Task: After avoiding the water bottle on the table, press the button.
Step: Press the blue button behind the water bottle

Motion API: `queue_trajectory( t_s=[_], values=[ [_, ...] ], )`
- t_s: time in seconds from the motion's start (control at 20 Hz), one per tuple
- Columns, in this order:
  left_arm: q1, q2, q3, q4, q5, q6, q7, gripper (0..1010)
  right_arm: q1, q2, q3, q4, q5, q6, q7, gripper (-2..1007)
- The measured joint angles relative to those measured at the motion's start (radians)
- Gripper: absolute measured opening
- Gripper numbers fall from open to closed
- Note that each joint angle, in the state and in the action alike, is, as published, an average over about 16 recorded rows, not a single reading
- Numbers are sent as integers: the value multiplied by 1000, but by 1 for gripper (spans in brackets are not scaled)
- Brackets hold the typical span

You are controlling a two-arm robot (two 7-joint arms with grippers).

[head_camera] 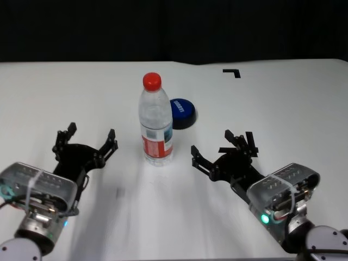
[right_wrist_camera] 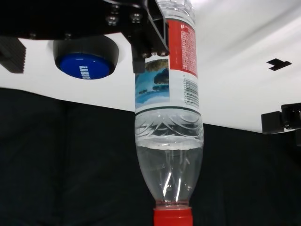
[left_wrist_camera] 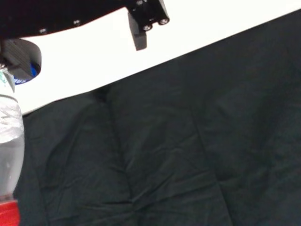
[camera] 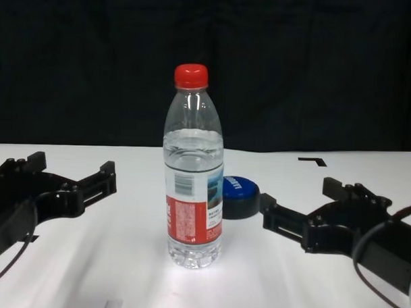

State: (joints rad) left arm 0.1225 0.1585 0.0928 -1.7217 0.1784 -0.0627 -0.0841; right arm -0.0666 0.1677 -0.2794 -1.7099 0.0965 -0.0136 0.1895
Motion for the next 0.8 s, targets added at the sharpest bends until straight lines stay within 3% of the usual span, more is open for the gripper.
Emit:
queue_trajectory(
  t_s=[0.8],
  values=[
    [6,-4,5,-3,8,6,6,1003,0,0,0,0,0,0,0,1003]
  ],
)
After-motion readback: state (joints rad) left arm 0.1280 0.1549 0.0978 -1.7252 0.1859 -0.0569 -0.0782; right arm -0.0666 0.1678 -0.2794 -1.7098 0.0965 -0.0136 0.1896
